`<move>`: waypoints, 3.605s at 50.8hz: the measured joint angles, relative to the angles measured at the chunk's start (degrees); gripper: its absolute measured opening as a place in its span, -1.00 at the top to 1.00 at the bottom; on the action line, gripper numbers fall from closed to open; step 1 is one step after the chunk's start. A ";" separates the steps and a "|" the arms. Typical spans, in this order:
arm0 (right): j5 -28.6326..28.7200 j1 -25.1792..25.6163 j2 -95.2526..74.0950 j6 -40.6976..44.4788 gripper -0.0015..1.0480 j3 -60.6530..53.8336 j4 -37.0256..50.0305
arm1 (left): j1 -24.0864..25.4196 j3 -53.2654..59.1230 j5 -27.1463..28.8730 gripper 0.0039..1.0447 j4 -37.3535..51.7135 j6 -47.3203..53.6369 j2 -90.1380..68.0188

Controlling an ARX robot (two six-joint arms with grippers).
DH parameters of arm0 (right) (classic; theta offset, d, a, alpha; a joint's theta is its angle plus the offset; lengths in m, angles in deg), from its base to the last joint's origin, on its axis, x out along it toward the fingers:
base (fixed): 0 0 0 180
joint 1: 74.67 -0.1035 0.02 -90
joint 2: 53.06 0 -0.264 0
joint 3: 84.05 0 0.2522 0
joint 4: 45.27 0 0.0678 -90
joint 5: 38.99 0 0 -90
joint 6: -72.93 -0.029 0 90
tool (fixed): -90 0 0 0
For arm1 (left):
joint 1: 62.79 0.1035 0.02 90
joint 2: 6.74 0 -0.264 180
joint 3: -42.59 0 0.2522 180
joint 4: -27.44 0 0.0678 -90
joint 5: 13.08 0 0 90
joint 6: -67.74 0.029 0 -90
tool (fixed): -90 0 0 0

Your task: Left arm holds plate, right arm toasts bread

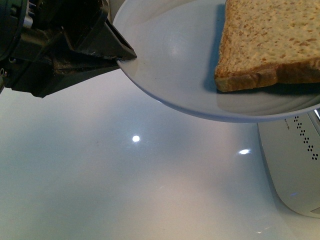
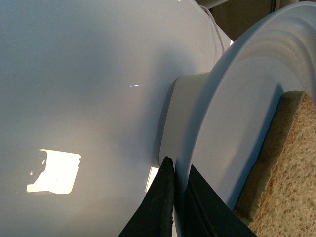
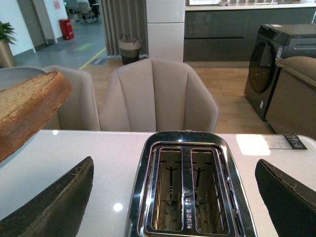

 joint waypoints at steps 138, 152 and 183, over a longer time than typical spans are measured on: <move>-8.94 -25.44 -32.44 -53.88 0.94 24.04 -9.27 | -0.13 -0.11 -0.02 0.94 0.00 -0.24 0.00; -1.16 -6.88 -29.70 -36.72 0.94 36.30 -16.31 | -0.13 -0.11 -0.02 0.94 0.00 -0.39 0.00; 1.07 5.60 -42.75 3.19 0.94 29.99 -15.47 | -0.13 -0.13 -0.02 0.94 0.00 -0.39 0.00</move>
